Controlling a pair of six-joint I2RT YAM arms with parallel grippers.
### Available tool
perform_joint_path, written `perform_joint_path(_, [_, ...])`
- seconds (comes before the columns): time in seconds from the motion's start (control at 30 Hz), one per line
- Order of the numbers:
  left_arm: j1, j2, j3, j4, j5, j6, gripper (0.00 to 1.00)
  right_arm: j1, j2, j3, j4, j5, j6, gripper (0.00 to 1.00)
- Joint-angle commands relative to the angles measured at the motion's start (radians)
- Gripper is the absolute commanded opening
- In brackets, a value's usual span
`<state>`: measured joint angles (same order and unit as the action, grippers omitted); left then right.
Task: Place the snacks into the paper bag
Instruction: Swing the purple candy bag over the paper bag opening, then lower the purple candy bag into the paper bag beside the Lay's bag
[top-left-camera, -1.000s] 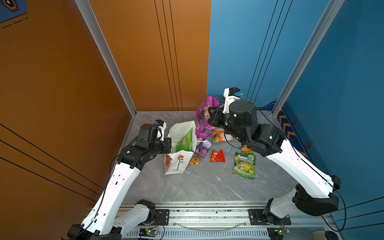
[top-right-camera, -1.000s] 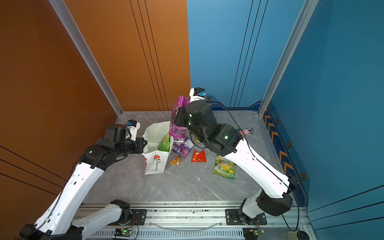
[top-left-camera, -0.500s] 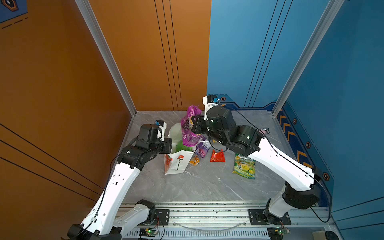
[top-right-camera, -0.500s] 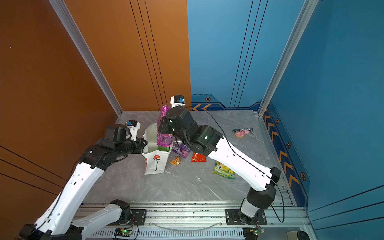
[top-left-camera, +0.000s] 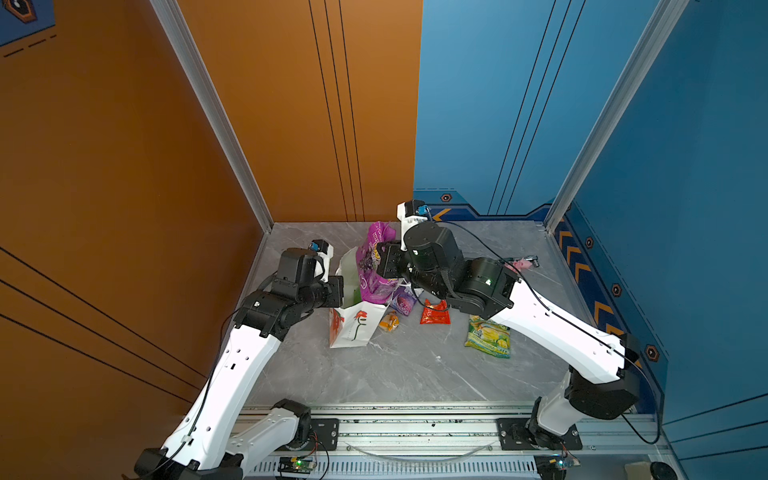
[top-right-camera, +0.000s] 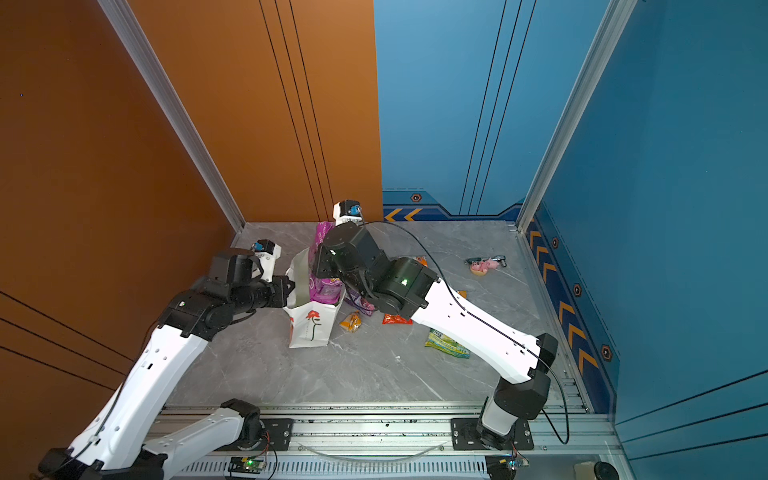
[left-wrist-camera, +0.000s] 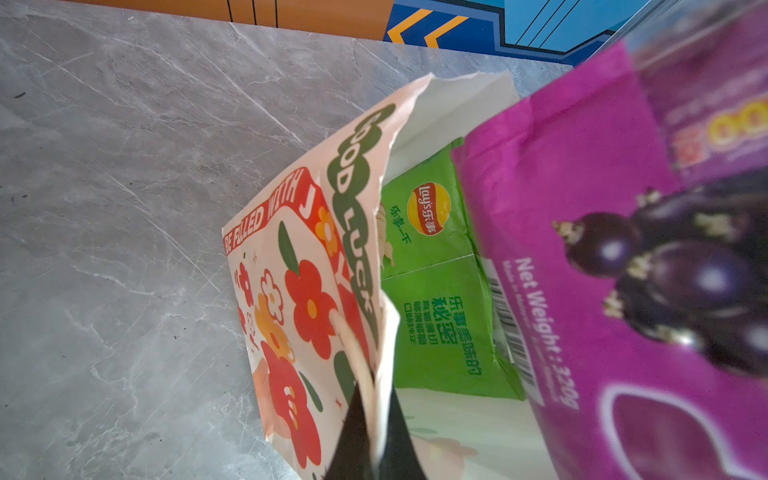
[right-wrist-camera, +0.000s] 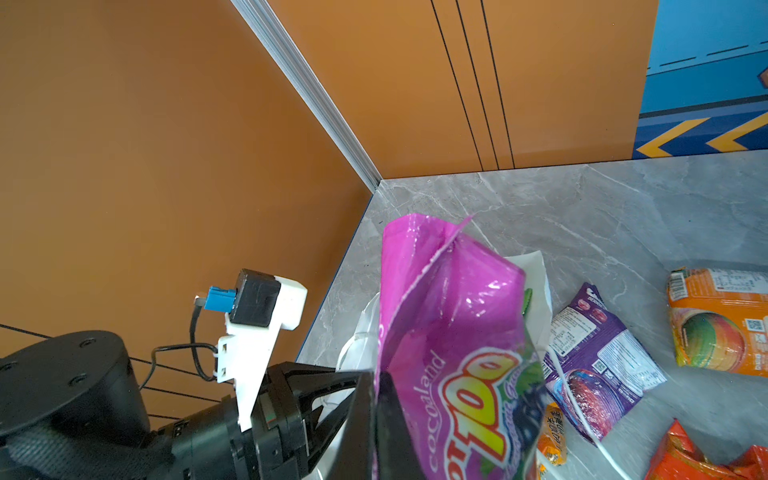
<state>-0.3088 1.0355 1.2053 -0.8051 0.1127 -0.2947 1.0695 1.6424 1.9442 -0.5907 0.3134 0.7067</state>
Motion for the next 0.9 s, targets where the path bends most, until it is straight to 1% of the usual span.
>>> perform_joint_path(0.0, [-0.010, -0.005, 0.040, 0.002, 0.011, 0.006, 0.00, 0.016, -0.038, -0.005, 0.109, 0.039, 0.005, 0.00])
perform_joint_path(0.17, [-0.012, 0.000, 0.050, 0.003, 0.016, 0.005, 0.00, 0.021, -0.036, -0.025, 0.123, 0.036, 0.017, 0.00])
perform_joint_path(0.3, [-0.011, 0.007, 0.063, 0.004, 0.080, 0.000, 0.00, 0.021, -0.019, -0.031, 0.146, 0.015, 0.031, 0.00])
perform_joint_path(0.47, [-0.014, 0.000, 0.074, 0.003, 0.094, -0.010, 0.00, 0.021, -0.005, -0.037, 0.169, 0.014, 0.049, 0.00])
perform_joint_path(0.57, [-0.016, -0.003, 0.075, 0.003, 0.104, -0.018, 0.00, 0.022, -0.008, -0.060, 0.190, 0.031, 0.063, 0.00])
perform_joint_path(0.7, [-0.016, -0.004, 0.070, 0.003, 0.091, -0.029, 0.00, 0.032, -0.017, -0.108, 0.211, 0.101, 0.076, 0.00])
perform_joint_path(0.87, [-0.018, -0.008, 0.061, 0.010, 0.091, -0.038, 0.00, 0.051, -0.006, -0.142, 0.244, 0.143, 0.099, 0.00])
